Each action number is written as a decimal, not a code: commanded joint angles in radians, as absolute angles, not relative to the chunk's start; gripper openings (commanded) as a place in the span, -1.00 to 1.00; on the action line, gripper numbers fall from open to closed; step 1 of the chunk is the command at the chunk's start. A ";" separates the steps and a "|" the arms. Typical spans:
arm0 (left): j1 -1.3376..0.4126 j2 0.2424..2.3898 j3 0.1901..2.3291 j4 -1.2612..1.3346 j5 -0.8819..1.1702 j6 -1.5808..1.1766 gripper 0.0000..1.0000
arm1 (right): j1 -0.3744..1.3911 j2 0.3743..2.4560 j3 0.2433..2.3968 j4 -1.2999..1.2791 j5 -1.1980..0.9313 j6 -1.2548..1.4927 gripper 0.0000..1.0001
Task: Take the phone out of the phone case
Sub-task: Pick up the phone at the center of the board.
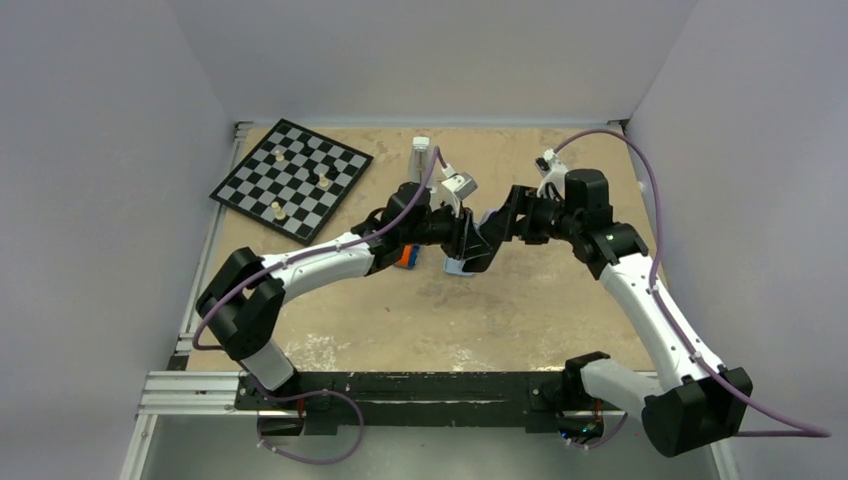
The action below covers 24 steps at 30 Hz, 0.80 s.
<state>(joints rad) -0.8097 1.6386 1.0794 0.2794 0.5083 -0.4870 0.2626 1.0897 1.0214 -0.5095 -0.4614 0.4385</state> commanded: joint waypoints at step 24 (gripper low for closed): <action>-0.626 1.525 1.012 0.665 0.742 -1.075 -1.00 | 0.264 0.817 0.762 -0.303 -0.627 0.382 0.97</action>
<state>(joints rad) -0.6487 1.5200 1.0348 0.2840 0.5709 -0.8230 0.2626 0.8391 0.8673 -0.4770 -0.3756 0.3519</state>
